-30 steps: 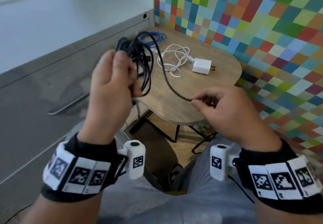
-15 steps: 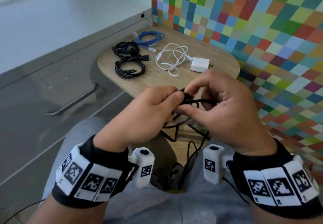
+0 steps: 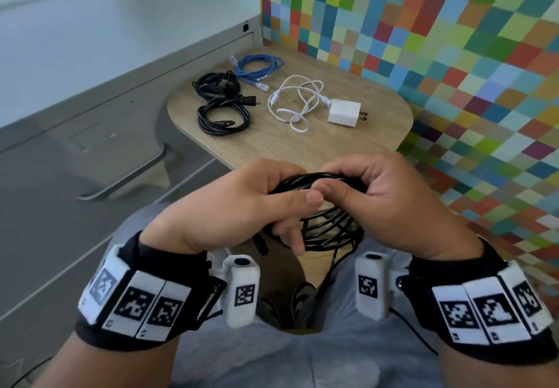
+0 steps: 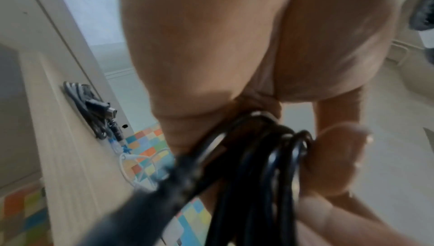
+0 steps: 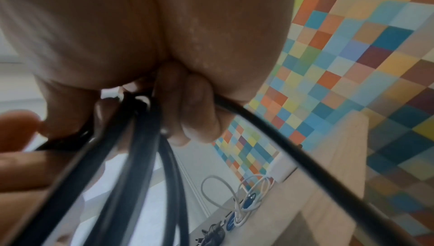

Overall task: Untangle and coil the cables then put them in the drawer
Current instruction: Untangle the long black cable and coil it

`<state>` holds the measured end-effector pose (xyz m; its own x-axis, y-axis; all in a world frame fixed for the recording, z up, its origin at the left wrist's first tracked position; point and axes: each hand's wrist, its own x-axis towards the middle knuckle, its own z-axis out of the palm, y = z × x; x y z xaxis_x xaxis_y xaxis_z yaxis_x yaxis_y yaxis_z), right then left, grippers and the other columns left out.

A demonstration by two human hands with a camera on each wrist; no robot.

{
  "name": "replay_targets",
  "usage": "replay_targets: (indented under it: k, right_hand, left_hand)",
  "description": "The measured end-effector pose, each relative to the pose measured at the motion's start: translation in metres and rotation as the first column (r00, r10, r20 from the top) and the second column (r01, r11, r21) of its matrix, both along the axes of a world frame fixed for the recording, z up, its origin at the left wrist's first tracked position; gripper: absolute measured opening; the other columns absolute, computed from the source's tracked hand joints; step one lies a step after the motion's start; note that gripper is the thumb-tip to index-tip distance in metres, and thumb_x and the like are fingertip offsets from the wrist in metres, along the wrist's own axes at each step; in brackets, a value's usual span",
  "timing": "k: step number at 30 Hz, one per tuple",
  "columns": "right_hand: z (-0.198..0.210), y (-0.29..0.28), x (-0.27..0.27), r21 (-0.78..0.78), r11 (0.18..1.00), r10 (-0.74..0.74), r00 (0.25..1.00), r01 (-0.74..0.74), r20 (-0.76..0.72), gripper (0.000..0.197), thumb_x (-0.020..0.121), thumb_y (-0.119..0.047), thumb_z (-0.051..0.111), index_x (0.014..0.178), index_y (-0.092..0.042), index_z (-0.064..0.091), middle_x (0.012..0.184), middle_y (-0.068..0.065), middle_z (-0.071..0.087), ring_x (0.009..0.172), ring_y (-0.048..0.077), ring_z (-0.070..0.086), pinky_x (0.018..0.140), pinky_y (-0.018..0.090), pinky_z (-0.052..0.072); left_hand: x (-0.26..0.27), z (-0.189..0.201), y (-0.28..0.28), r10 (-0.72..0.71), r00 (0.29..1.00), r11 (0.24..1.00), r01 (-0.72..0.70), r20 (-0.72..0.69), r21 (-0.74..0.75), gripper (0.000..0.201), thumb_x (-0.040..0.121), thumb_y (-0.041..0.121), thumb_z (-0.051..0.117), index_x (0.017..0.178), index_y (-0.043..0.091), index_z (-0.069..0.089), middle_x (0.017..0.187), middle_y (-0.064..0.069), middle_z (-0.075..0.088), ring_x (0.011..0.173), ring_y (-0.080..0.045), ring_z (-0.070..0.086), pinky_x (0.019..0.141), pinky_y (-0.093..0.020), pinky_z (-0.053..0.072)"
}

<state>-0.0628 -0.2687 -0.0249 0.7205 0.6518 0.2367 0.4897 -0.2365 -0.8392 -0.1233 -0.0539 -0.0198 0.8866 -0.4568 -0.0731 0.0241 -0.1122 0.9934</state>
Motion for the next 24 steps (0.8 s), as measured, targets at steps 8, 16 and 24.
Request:
replay_targets:
  k: [8,16,24]
  right_hand:
    - [0.002,0.001,0.008,0.307,0.944,-0.110,0.993,0.119,-0.047,0.020,0.090,-0.023,0.071,0.110,-0.021,0.075,0.081,-0.014,0.075,0.072,0.000,0.068,0.069,0.013,0.051]
    - [-0.010,-0.021,0.026,0.105,0.889,-0.454,0.888,0.446,0.075,0.014,0.093,-0.024,0.076,0.097,-0.037,0.077,0.069,-0.028,0.071,0.068,-0.004,0.067,0.064,0.010,0.050]
    - [-0.007,0.019,-0.003,-0.389,0.863,-0.159,0.904,0.323,0.397,0.021,0.100,-0.041,0.062,0.105,-0.033,0.080,0.095,-0.012,0.076,0.087,0.014,0.068,0.074,0.039,0.057]
  left_hand:
    - [0.000,0.003,-0.002,0.114,0.963,0.800,-0.234,-0.243,-0.553,0.032,0.097,0.037,0.055,0.070,0.022,0.049,0.053,0.010,0.024,0.041,-0.007,0.015,0.039,-0.021,0.024]
    - [0.005,0.005,0.055,0.217,0.956,0.328,-0.263,-0.199,-0.907,0.037,0.113,0.040,0.028,0.088,0.020,0.048,0.057,0.009,0.027,0.044,-0.007,0.024,0.049,-0.021,0.028]
    - [0.007,0.003,-0.001,0.714,0.675,0.695,-0.649,0.186,-0.310,0.021,0.104,0.022,0.045,0.083,0.019,0.048,0.058,0.010,0.044,0.051,-0.017,0.044,0.052,-0.034,0.040]
